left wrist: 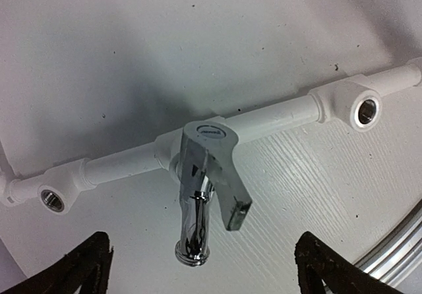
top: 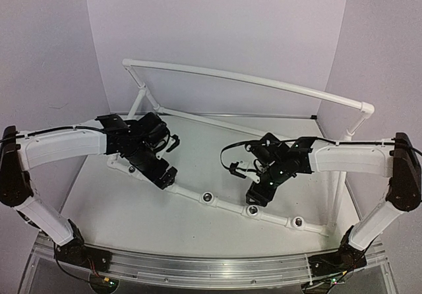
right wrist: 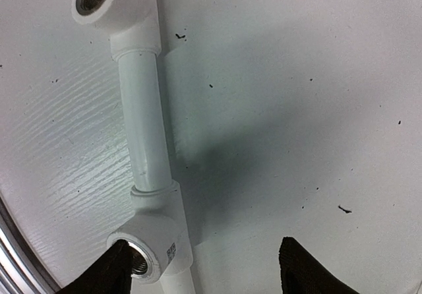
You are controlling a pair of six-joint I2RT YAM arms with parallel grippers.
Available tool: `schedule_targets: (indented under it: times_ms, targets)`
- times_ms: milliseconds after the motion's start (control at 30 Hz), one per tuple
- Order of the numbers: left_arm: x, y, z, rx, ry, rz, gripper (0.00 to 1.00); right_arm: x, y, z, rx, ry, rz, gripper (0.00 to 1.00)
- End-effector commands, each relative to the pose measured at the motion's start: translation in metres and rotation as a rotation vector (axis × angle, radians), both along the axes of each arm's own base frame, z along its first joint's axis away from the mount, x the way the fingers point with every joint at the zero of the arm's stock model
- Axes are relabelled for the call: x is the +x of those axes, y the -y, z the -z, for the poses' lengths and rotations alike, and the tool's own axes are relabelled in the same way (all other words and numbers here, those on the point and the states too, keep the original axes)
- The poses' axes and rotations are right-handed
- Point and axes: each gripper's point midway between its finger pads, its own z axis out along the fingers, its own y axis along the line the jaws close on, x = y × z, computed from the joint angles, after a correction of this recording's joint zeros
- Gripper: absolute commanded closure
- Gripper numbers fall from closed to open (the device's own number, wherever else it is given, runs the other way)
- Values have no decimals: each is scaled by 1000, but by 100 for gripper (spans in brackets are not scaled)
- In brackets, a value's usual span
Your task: Install the water faucets
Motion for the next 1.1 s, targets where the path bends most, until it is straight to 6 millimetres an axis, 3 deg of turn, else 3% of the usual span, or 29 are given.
schedule_targets:
  times_ms: [0,167,300,367,567,667,867,1067]
  targets:
    - [0,-1,-42,-180,64,-132,0,25,-26,-48,85,105,-16,26]
    - [-6,-19,-64,-371,68,-382,0,52,-67,-95,194,174,-46,24]
    - [-16,-29,-50,-440,-26,-570,0,83,-108,-121,279,194,-22,24]
    - [-22,-27,-39,-498,-77,-618,0,95,-130,-124,317,180,-14,23]
    - [-38,-39,-8,-542,-144,-721,0,133,-171,-113,354,180,42,21]
    - [-44,-43,7,-525,-168,-746,0,142,-189,-98,372,146,53,22]
    - [-49,-35,28,-522,-207,-751,0,147,-218,-68,394,89,39,23]
    - [-46,-32,36,-517,-210,-774,0,139,-239,-53,412,51,-3,24]
